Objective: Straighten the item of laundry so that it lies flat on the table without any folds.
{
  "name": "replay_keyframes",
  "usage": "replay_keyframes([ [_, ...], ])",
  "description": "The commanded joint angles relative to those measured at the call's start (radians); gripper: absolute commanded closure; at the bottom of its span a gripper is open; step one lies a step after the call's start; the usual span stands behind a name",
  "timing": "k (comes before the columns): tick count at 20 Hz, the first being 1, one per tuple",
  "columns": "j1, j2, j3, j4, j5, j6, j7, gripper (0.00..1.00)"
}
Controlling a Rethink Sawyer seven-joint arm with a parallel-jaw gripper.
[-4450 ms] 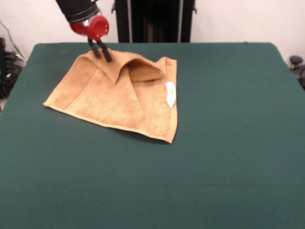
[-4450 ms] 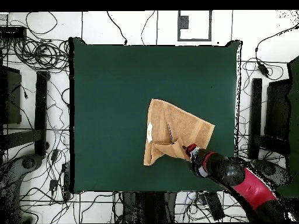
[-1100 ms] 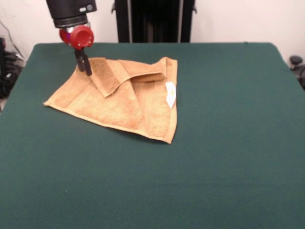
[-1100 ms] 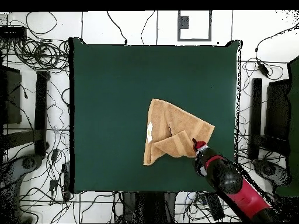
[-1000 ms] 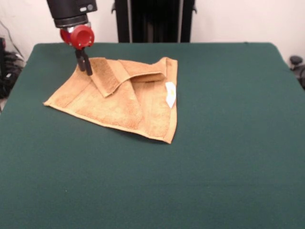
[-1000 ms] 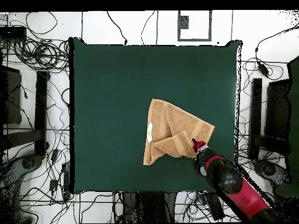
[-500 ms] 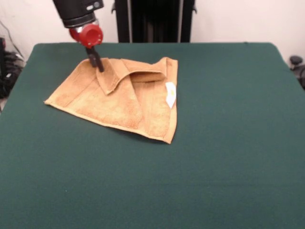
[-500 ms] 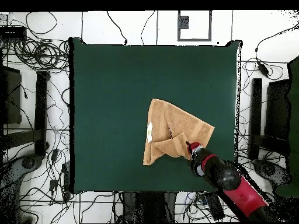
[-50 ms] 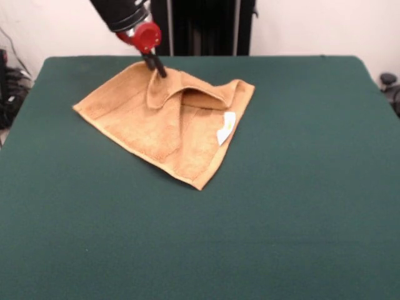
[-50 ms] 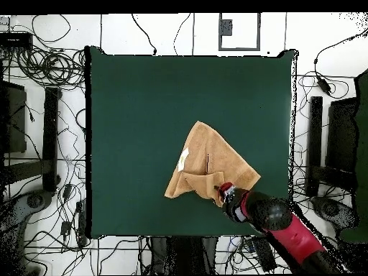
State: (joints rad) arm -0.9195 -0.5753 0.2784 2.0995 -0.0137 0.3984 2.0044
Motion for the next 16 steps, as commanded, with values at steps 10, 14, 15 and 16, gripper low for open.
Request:
replay_keyframes([
  [10, 0.087, -0.008, -0.063, -0.115, 0.046, 0.288, 0.115, 0.00],
  [14, 0.084, -0.013, -0.060, -0.102, 0.049, 0.276, 0.116, 0.00],
  [15, 0.085, -0.014, -0.059, -0.100, 0.050, 0.273, 0.116, 0.00],
  [16, 0.088, -0.016, -0.062, -0.101, 0.048, 0.268, 0.118, 0.00],
])
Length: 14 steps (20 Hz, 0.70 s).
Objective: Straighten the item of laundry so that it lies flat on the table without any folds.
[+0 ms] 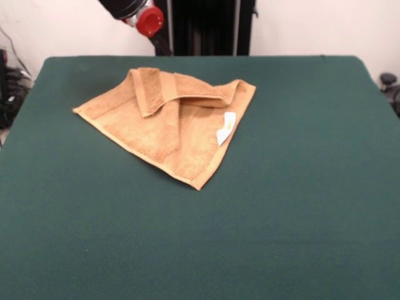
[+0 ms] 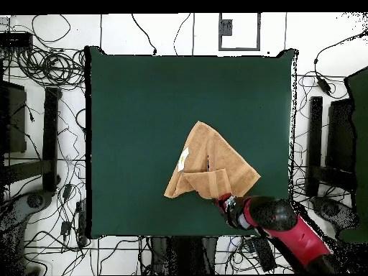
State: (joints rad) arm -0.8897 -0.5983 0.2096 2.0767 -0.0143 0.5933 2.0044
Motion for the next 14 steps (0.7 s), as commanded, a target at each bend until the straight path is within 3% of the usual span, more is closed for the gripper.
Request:
replay_keyframes([
  [1, 0.061, 0.006, 0.006, -0.079, 0.048, 0.069, 0.119, 0.00],
  [3, 0.072, 0.000, -0.004, -0.089, 0.031, 0.040, 0.115, 0.00],
  [7, 0.126, -0.034, -0.051, -0.143, -0.153, -0.273, 0.062, 0.00],
  [14, 0.121, -0.027, -0.043, -0.143, -0.245, -0.519, 0.090, 0.00],
])
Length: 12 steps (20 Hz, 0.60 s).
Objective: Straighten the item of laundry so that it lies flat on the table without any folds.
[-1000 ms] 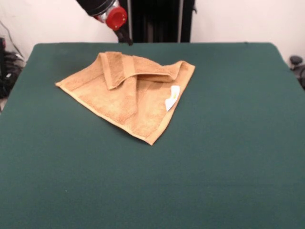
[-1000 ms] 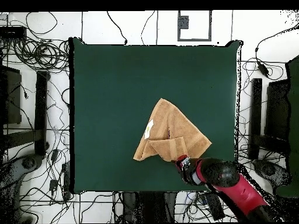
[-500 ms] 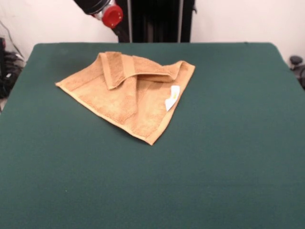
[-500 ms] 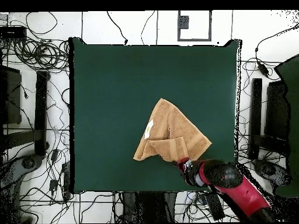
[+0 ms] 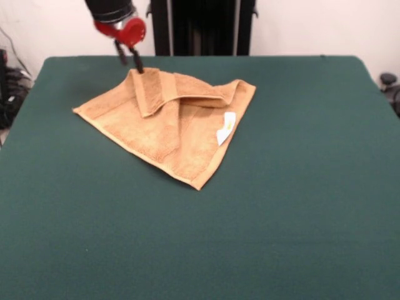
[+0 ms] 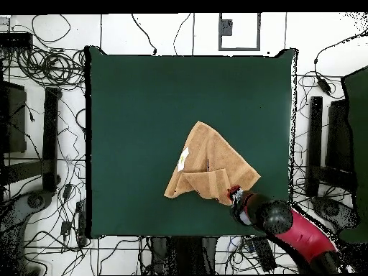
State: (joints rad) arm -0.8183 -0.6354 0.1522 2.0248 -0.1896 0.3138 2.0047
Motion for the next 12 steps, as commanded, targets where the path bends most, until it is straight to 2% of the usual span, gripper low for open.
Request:
replay_keyframes([
  [1, 0.049, 0.013, 0.014, -0.094, -0.078, -0.260, 0.090, 0.00],
  [5, 0.061, 0.031, -0.005, -0.116, -0.115, -0.390, 0.094, 0.00],
  [12, 0.083, 0.047, -0.039, -0.094, -0.079, -0.512, 0.141, 0.00],
])
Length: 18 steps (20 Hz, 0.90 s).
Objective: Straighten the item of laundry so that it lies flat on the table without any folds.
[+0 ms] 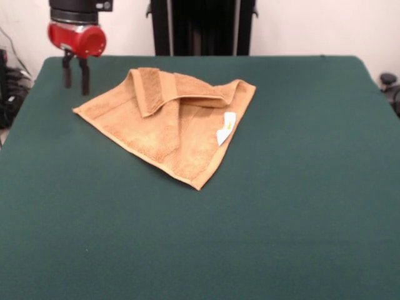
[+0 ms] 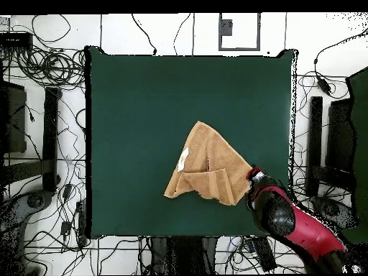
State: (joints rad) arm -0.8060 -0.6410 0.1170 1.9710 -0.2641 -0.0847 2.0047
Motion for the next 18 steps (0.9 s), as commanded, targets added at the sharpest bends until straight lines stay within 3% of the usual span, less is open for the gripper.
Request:
replay_keyframes([
  [1, 0.065, 0.054, 0.001, -0.036, 0.000, -0.118, 0.146, 0.00],
  [3, 0.051, 0.059, 0.019, -0.027, 0.005, -0.121, 0.153, 0.00],
  [5, -0.011, 0.088, 0.101, 0.004, 0.022, -0.084, 0.181, 0.00],
  [9, -0.054, 0.090, 0.175, 0.090, 0.123, 0.015, 0.255, 0.00],
  [13, -0.046, 0.066, 0.189, 0.172, 0.226, 0.044, 0.315, 0.00],
  [18, 0.009, 0.051, 0.146, 0.217, 0.293, -0.016, 0.322, 0.00],
])
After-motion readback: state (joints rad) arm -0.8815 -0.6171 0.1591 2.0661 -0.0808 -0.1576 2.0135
